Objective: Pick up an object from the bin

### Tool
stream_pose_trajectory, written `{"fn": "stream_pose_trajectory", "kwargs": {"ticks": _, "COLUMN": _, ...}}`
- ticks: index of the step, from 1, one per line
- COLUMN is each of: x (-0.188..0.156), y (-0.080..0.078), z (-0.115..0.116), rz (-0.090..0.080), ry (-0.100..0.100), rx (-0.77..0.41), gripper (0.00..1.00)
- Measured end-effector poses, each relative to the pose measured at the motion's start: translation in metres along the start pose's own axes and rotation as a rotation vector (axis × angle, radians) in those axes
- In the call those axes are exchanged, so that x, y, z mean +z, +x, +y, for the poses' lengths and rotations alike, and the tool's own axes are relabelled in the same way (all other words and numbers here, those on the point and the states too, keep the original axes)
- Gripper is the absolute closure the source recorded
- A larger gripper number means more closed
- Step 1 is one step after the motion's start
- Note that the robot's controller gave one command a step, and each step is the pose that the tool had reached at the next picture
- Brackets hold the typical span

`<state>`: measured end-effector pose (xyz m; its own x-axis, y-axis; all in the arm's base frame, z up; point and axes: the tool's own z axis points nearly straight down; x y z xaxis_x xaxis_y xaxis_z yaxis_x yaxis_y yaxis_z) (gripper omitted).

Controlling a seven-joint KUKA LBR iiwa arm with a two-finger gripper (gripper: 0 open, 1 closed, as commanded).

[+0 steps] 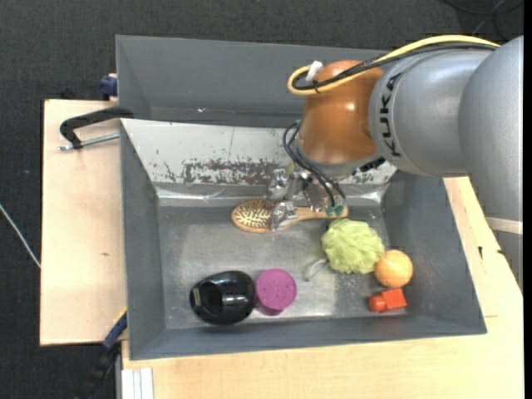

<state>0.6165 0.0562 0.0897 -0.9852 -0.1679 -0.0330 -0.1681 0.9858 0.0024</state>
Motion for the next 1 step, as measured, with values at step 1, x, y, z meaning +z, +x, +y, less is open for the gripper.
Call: {"fn": "stream_pose_trajectory", "kwargs": {"ticks": 1, "x": -0.0639, "y": -0.0052, "z": 0.0004, "rz": 0.021, "ry": 0.002, "rx": 0.001, "gripper": 1.0}}
